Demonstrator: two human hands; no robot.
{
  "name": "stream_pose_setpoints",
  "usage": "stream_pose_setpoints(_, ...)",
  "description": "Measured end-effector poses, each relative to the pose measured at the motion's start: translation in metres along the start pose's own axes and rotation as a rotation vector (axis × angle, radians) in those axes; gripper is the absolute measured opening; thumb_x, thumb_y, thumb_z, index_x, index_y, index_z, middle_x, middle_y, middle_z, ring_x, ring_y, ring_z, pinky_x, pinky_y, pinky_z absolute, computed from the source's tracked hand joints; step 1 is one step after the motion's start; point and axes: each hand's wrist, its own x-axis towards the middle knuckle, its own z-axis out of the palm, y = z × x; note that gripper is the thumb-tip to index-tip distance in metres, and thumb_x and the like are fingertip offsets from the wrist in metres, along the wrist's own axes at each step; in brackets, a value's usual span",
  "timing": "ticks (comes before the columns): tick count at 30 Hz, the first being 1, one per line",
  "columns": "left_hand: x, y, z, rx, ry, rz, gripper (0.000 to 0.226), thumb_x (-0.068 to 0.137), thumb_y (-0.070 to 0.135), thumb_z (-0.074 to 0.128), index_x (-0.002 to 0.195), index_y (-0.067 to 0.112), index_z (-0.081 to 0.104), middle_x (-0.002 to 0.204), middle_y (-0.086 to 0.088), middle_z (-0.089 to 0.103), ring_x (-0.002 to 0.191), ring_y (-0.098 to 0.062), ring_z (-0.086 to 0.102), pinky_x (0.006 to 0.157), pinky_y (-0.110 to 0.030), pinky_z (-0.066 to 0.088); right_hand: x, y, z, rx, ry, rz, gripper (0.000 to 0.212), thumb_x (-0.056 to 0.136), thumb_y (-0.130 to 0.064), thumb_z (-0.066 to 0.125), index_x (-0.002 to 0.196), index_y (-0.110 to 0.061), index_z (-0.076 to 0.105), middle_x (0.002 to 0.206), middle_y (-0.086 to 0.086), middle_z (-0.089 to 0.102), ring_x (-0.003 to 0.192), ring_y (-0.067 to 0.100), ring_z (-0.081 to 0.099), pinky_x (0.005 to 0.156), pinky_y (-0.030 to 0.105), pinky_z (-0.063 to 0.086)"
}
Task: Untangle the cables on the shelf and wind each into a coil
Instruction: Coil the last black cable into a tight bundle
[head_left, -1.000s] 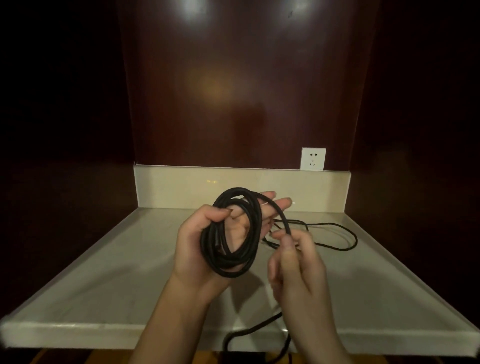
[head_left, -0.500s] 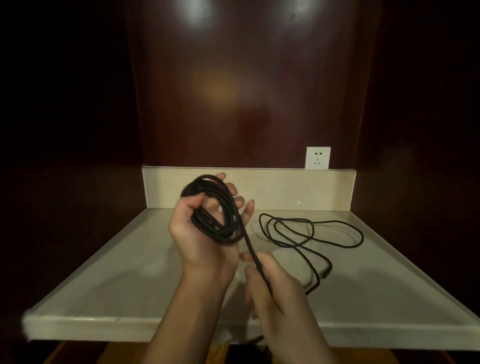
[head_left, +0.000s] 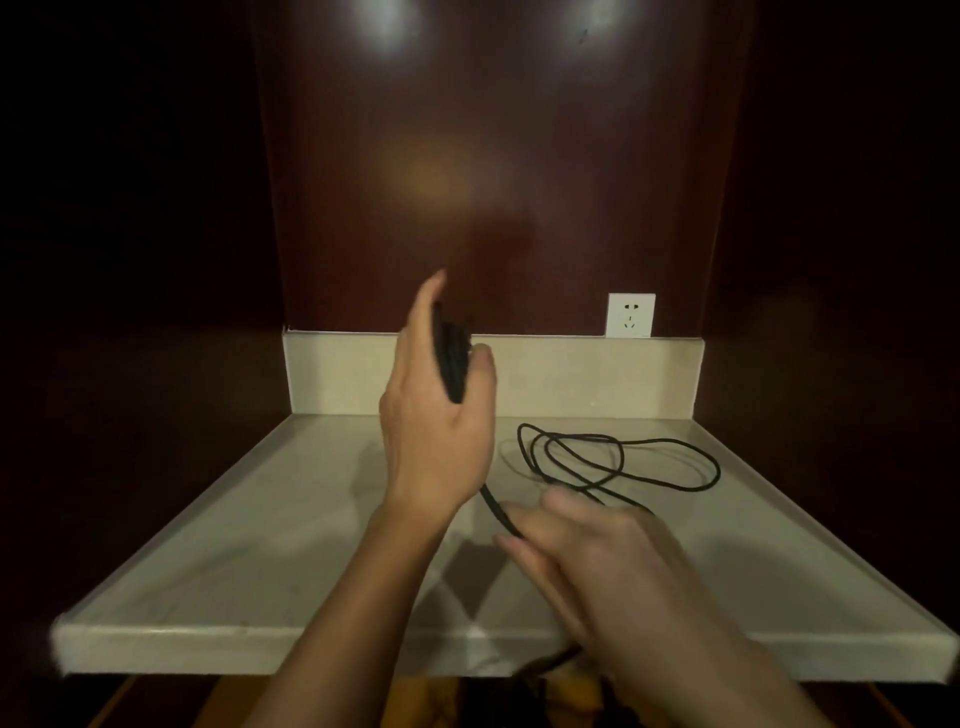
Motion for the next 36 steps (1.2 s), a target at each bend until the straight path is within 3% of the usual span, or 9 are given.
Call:
stream_pose_setpoints(3, 0.001, -0.002, -0.002, 0.188, -0.229, 0.033, 0.049, 0.096, 0.054, 0.043, 0.144, 0.049, 0.036, 0.133, 0.010, 0.059, 0.119, -0.014, 0.058, 0.101, -0.035, 0.046, 0.016, 0.022, -0.013, -0.044, 0.141, -0.157, 0.030, 0.098, -0.038, 0.049, 0.094, -0.020, 0.073, 0.078, -0.005, 0.056, 0.050, 0.017, 0.054, 0.042, 0.034, 0.048)
stream_pose_setpoints(7, -0.002, 0.004, -0.008, 0.030, -0.572, -0.079, 0.049, 0.095, 0.071, 0.027, 0.119, 0.041, 0.057, 0.090, 0.013, 0.068, 0.091, -0.006, 0.065, 0.085, -0.043, 0.053, 0.036, 0.041, -0.025, 0.022, 0.250, -0.310, 0.020, 0.094, -0.033, 0.061, 0.094, -0.018, 0.075, 0.084, -0.004, 0.060, 0.060, 0.012, 0.055, 0.047, 0.026, 0.046)
stream_pose_setpoints(10, -0.006, 0.021, -0.016, -0.210, -0.810, -0.214, 0.062, 0.096, 0.068, 0.016, 0.104, 0.028, 0.062, 0.061, 0.022, 0.059, 0.056, 0.007, 0.054, 0.056, -0.014, 0.040, 0.045, 0.049, -0.026, 0.184, 0.230, -0.296, 0.024, 0.095, -0.034, 0.062, 0.095, -0.012, 0.072, 0.088, -0.005, 0.060, 0.066, 0.012, 0.059, 0.055, 0.029, 0.051)
stream_pose_setpoints(13, -0.006, 0.027, -0.025, -0.339, -1.025, -0.257, 0.052, 0.087, 0.080, 0.038, 0.100, 0.036, 0.064, 0.072, 0.018, 0.058, 0.058, 0.004, 0.047, 0.056, -0.010, 0.035, 0.051, 0.057, -0.030, 0.363, 0.184, -0.161, 0.030, 0.090, -0.044, 0.062, 0.089, -0.015, 0.058, 0.076, -0.008, 0.056, 0.062, 0.012, 0.056, 0.055, 0.031, 0.048)
stream_pose_setpoints(16, -0.002, 0.033, -0.034, -0.345, -1.241, -0.274, 0.013, 0.082, 0.052, 0.071, 0.092, 0.059, 0.065, 0.080, 0.011, 0.060, 0.062, 0.004, 0.049, 0.056, -0.012, 0.039, 0.056, 0.063, -0.030, 0.506, 0.185, -0.103, 0.044, 0.077, -0.048, 0.073, 0.078, -0.011, 0.049, 0.061, -0.006, 0.046, 0.053, 0.012, 0.040, 0.051, 0.019, 0.033)
stream_pose_setpoints(21, -0.005, 0.023, -0.027, -0.310, -1.130, -0.377, 0.026, 0.076, 0.013, 0.063, 0.095, 0.030, 0.067, 0.084, 0.001, 0.064, 0.069, -0.018, 0.050, 0.061, -0.036, 0.040, 0.060, 0.069, -0.021, 0.696, 0.159, 0.031, 0.056, 0.066, -0.052, 0.079, 0.072, -0.006, 0.049, 0.059, 0.013, 0.044, 0.052, 0.018, 0.034, 0.050, 0.027, 0.029)
stream_pose_setpoints(26, -0.008, 0.011, -0.021, -0.542, -0.929, -0.581, 0.046, 0.064, 0.006, 0.051, 0.109, 0.006, 0.061, 0.085, -0.017, 0.068, 0.067, -0.021, 0.060, 0.054, -0.025, 0.046, 0.055, 0.068, -0.014, 0.815, 0.127, 0.154, 0.032, 0.082, -0.039, 0.075, 0.093, -0.015, 0.056, 0.076, 0.010, 0.058, 0.064, 0.032, 0.055, 0.060, 0.042, 0.045)
stream_pose_setpoints(30, -0.004, -0.001, -0.023, -0.802, -0.753, -0.731, 0.052, 0.061, 0.006, 0.049, 0.109, -0.010, 0.063, 0.097, -0.028, 0.069, 0.082, -0.033, 0.070, 0.077, -0.040, 0.062, 0.042, 0.072, -0.002, 0.761, 0.033, 0.133, 0.014, 0.096, -0.014, 0.062, 0.106, -0.015, 0.053, 0.087, 0.001, 0.055, 0.054, 0.008, 0.053, 0.052, 0.018, 0.037)
stream_pose_setpoints(36, -0.004, 0.003, -0.018, -0.953, -0.788, -0.709, 0.063, 0.059, 0.019, 0.062, 0.120, 0.005, 0.071, 0.128, -0.020, 0.062, 0.116, -0.038, 0.044, 0.111, -0.052, 0.027, 0.035, 0.082, 0.002, 0.286, 0.320, -0.125, 0.029, 0.093, -0.033, 0.062, 0.116, -0.024, 0.047, 0.077, -0.001, 0.052, 0.058, 0.012, 0.048, 0.055, 0.007, 0.033)
